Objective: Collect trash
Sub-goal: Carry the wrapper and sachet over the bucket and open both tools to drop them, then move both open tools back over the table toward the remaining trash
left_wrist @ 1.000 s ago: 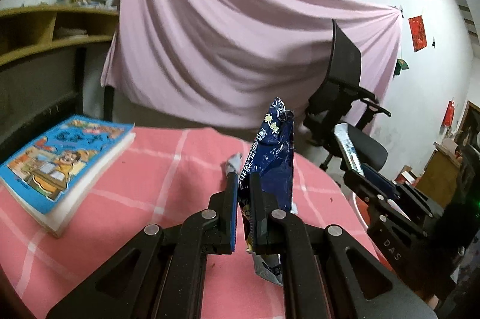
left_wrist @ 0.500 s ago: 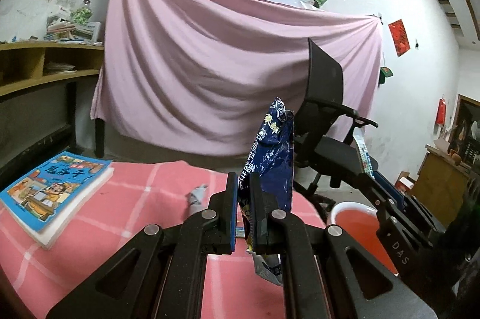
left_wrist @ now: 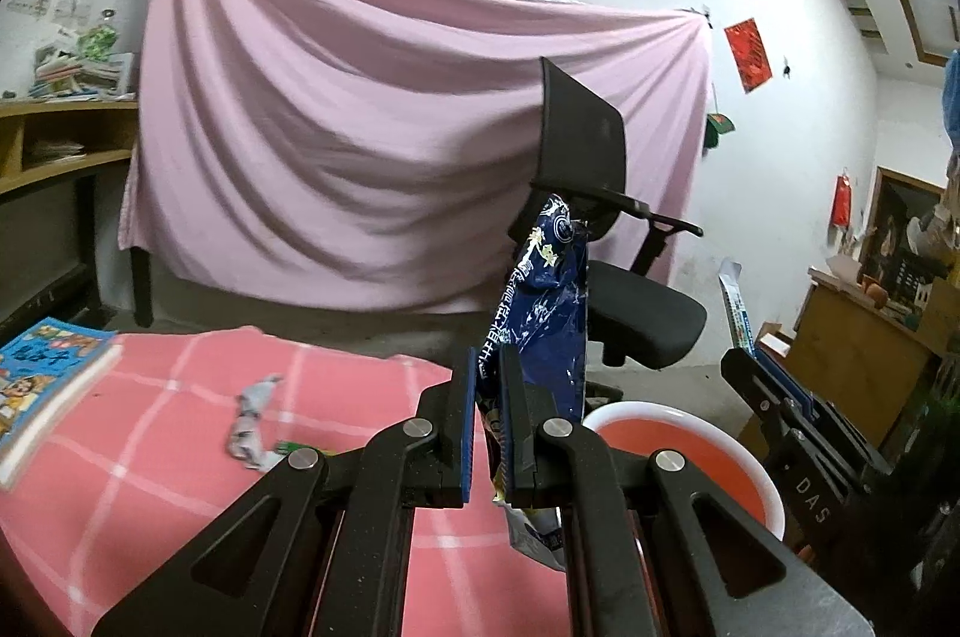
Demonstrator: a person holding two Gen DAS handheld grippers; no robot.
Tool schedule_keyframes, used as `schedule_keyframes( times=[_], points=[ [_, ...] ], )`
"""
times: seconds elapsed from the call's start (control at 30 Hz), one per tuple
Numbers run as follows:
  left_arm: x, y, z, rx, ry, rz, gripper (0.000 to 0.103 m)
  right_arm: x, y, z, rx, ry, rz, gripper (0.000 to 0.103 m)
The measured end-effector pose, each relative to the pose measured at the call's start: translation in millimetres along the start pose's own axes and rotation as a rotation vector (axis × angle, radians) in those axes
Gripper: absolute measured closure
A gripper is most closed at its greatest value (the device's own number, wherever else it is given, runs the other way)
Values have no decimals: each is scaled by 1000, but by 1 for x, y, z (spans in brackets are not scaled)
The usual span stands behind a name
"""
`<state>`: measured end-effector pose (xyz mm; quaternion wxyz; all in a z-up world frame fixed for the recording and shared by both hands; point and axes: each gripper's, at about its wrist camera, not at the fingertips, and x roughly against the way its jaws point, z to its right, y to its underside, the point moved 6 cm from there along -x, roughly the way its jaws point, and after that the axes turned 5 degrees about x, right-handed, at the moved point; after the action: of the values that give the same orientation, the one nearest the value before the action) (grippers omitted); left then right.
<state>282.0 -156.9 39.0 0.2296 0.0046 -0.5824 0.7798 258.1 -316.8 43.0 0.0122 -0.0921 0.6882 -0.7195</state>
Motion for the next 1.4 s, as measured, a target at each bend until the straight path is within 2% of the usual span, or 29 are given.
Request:
schedule_keyframes(
  times=[0.4, 0.67, 0.97, 1.17, 1.27, 1.4],
  points=[
    [-41, 17, 56, -35, 65, -79, 98, 0, 12, 67, -176, 86, -81, 82],
    [-63, 34, 82, -65, 98, -171, 98, 3, 21, 101, -265, 127, -117, 82],
    [-90, 55, 98, -44, 120, -303, 98, -3, 35, 120, -342, 133, -184, 82],
    [-100, 67, 101, -44, 131, -363, 98, -6, 39, 125, -359, 124, -210, 82],
    [-107, 73, 102, -47, 124, -406, 95, -8, 41, 128, -366, 122, -223, 82],
    [-109, 78, 100, -35, 126, -424, 84, -9, 43, 130, -372, 120, -232, 81]
  ],
)
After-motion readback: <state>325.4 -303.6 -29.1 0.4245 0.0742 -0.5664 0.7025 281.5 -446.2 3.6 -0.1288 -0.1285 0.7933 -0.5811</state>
